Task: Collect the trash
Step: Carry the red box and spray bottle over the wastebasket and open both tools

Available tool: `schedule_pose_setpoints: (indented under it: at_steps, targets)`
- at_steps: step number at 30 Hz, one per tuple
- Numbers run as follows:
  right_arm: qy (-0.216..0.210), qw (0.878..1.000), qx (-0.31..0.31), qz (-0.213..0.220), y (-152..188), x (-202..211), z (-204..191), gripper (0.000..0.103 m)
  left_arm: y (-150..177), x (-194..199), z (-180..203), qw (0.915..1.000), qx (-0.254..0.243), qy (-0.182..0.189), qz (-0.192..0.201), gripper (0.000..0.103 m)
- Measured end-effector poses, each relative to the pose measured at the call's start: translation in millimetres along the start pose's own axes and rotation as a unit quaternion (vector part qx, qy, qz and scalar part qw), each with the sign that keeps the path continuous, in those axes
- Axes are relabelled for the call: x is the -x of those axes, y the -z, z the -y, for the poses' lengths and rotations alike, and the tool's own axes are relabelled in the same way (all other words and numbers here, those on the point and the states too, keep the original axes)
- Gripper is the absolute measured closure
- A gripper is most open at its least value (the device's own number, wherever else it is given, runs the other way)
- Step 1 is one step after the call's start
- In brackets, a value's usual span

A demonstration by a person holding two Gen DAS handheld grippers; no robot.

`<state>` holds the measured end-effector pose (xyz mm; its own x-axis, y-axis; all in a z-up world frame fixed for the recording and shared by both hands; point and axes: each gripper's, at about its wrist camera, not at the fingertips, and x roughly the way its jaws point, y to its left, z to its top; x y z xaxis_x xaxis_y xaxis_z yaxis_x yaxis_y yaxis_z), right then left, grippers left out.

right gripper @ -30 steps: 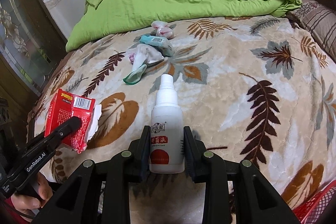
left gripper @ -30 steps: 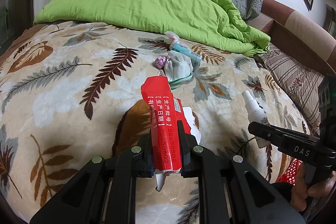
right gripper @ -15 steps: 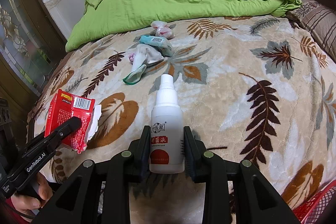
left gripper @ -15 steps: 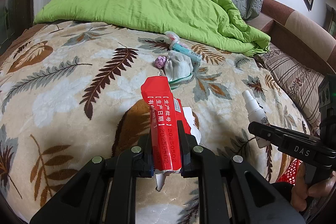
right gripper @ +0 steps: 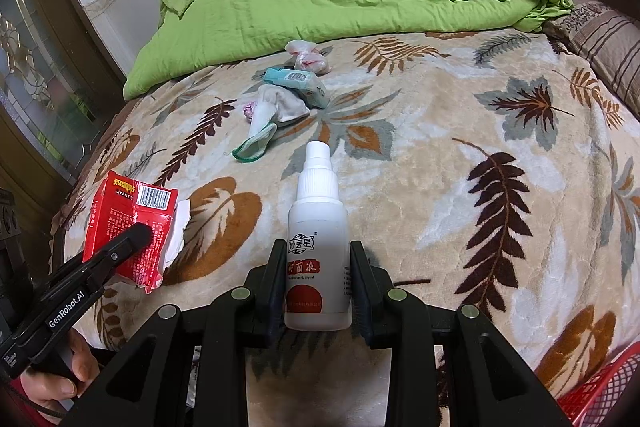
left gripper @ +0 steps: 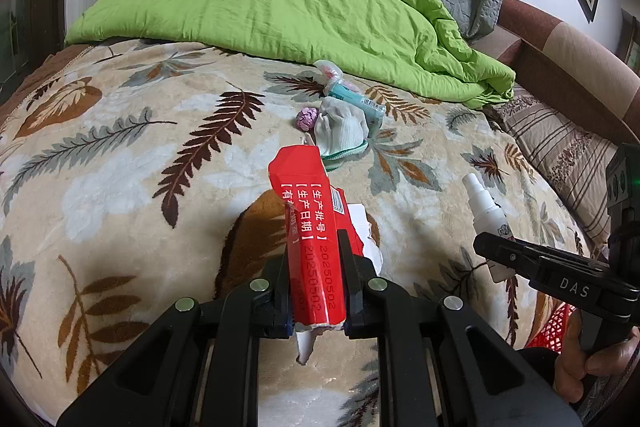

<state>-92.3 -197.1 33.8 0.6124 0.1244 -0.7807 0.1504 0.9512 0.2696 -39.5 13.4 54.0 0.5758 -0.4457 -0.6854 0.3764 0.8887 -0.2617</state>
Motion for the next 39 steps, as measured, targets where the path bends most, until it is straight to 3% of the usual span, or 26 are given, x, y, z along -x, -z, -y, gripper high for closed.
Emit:
schedule_pose_setpoints:
  at_steps: [13, 26, 33, 39]
  targets:
    - [-0.001, 1.0, -0.015, 0.008, -1.8, 5.8, 9.1, 0.071, 0.5, 1.0, 6.5, 0.9998, -0.016, 0.007, 0.0, 0.088]
    - [-0.008, 0.998, -0.05, 0.022, 27.1, 64.1, 40.3, 0.071, 8.1, 17.9, 55.3, 0.9961, -0.055, 0.067, -0.013, 0.088]
    - [0.016, 0.995, -0.084, 0.042, 47.5, 110.8, 79.3, 0.071, 11.9, 28.8, 107.6, 0.9881, -0.097, 0.117, -0.022, 0.088]
    - [0.054, 0.99, -0.118, 0.058, 71.6, 155.6, 118.2, 0.071, 20.6, 32.1, 164.9, 0.9733, -0.139, 0.177, -0.046, 0.088]
